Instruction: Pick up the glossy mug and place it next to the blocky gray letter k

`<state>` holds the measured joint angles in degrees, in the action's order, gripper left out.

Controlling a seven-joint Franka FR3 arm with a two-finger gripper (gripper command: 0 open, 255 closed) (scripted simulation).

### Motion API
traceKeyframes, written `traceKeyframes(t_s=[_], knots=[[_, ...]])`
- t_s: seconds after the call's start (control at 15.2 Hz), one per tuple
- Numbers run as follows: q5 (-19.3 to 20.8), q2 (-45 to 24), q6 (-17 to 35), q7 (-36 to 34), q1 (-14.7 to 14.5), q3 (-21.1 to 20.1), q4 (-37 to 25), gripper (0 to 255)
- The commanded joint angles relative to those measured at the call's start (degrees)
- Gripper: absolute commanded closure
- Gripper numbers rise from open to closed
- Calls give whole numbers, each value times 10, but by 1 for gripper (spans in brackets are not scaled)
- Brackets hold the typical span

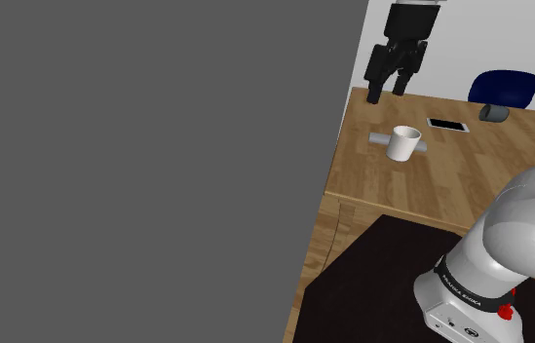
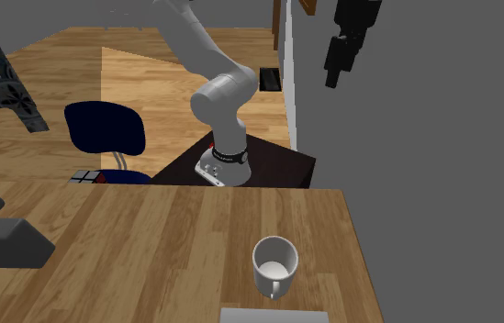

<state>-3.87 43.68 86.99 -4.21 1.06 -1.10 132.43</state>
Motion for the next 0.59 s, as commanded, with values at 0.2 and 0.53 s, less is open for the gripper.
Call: traceKeyframes(t_s=[0.2,0.53], knots=[[25,4,37,29,13,25,39,0],[66,-4,105,74,38,69,92,0]])
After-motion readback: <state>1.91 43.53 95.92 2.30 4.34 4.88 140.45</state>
